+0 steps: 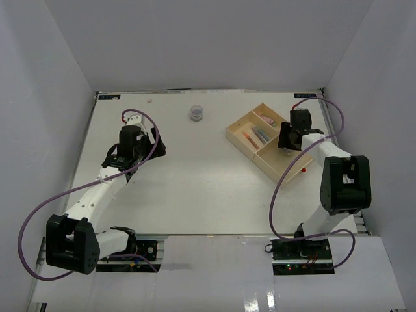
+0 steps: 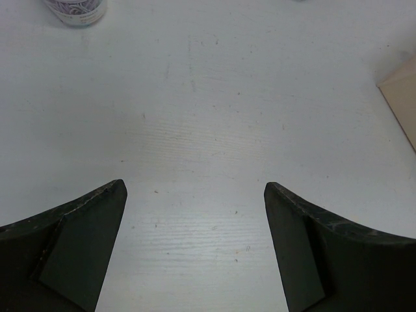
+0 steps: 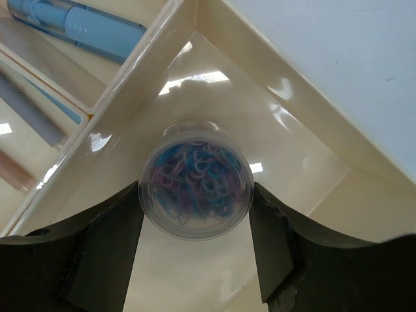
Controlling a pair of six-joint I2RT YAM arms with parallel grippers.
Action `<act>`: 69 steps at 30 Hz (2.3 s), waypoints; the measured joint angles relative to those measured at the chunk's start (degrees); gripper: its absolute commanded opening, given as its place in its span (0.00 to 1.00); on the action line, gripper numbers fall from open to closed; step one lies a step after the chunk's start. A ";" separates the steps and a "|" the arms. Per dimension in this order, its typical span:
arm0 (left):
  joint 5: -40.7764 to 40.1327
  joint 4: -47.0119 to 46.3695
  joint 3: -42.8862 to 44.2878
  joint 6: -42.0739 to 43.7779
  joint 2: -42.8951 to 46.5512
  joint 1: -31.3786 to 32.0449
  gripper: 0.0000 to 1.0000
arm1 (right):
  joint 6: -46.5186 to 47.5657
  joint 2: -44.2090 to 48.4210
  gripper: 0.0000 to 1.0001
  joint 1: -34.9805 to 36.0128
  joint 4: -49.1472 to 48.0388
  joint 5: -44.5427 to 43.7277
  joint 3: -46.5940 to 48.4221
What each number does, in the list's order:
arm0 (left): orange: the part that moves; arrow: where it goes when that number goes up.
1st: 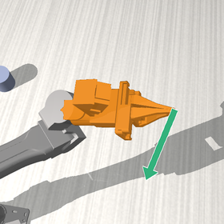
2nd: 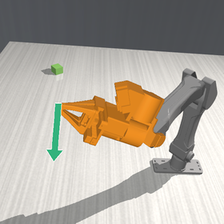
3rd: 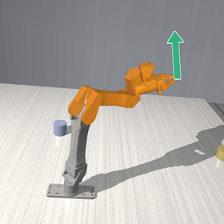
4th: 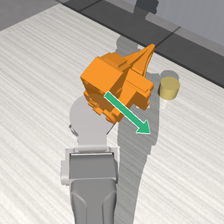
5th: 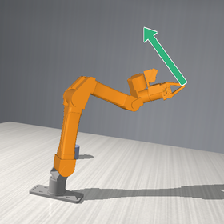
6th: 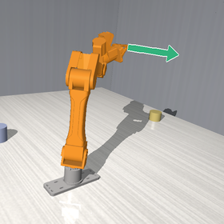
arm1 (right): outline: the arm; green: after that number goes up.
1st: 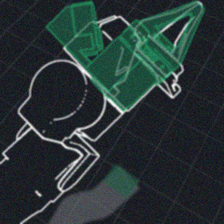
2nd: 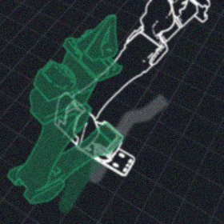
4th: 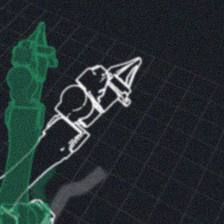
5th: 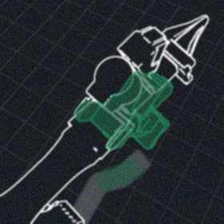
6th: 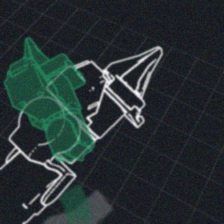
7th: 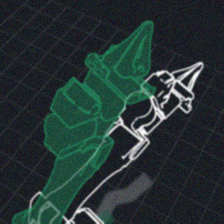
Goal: Sort the stationery into containers
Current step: Place the stationery in the storage box, then pick up the stationery from the center of the board.
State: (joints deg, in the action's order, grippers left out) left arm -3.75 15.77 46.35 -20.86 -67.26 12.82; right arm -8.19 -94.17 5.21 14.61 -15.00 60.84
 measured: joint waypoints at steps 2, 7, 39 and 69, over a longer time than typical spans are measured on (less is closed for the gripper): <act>0.00 0.00 -0.04 0.02 0.00 -0.02 0.98 | -0.04 -1.44 0.36 -0.37 -0.81 0.02 0.00; 0.00 -0.04 -0.07 0.02 0.00 0.00 0.98 | -0.26 -3.96 0.36 -1.03 -2.89 0.15 1.11; 0.46 -0.83 -0.13 0.02 -0.81 0.00 0.98 | 1.31 -3.45 0.76 -2.62 -5.77 0.61 2.95; -6.64 4.57 28.61 -2.71 -31.89 -9.75 0.98 | -5.20 43.10 0.90 -2.10 -12.68 26.43 -18.69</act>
State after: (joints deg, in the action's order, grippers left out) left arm -10.39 20.34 74.96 -23.57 -99.15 3.07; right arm -13.39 -51.07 3.11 1.93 11.42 42.15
